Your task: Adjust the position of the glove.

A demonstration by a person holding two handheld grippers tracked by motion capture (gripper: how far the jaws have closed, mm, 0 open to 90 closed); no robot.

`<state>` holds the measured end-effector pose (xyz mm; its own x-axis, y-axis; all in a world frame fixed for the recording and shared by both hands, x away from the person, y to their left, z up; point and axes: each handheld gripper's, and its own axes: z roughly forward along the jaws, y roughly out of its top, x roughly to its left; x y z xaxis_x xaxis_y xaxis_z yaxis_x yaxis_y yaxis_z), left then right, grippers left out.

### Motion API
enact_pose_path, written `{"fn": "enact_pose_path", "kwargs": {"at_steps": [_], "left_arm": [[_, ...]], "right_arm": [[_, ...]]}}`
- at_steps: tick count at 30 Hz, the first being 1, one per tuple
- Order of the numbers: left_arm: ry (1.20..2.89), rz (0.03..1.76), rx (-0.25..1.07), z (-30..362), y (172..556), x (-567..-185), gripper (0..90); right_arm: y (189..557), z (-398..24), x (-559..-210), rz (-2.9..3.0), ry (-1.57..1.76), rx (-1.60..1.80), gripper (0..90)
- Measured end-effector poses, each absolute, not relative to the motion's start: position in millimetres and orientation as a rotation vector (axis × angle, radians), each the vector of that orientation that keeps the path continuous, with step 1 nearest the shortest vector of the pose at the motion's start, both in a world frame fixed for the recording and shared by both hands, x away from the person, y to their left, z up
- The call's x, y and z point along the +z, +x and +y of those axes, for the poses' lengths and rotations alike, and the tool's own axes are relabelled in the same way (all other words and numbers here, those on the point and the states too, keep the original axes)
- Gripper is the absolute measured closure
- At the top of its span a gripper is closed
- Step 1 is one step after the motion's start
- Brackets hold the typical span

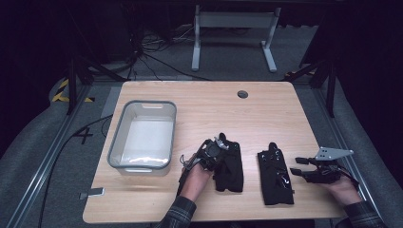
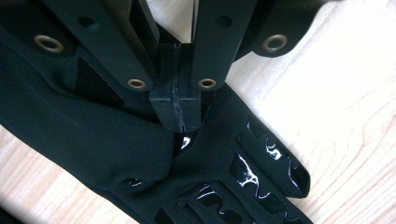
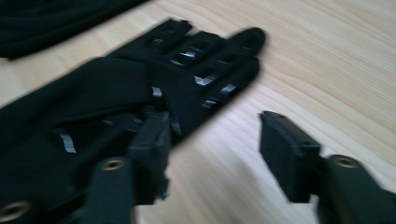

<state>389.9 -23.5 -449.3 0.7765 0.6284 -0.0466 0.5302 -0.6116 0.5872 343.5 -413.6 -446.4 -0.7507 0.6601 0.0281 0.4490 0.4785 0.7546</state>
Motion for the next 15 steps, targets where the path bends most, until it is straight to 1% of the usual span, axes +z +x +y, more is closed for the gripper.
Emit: {"fn": "enact_pose_path", "kwargs": {"at_steps": [5,6,8,12,15], "left_arm": [[2.380,0.858,0.221,-24.2,387.1,-449.1,89.8],[2.382,0.855,0.224,-24.3,387.0,-449.1,89.8],[2.383,0.850,0.220,-24.4,386.8,-449.2,89.8],[2.382,0.853,0.219,-24.2,387.2,-449.1,89.8],[2.381,0.853,0.217,-24.2,387.3,-449.2,89.8]], "right_arm": [[338.1,-386.9,-443.2,2.565,0.815,1.188,78.9],[338.2,-382.4,-443.8,2.583,0.793,1.190,83.3],[339.3,-375.0,-446.2,2.611,0.769,1.159,89.0],[346.4,-366.2,-454.7,2.648,0.765,1.083,90.0],[350.2,-362.6,-455.3,2.639,0.777,1.091,90.0]]}}
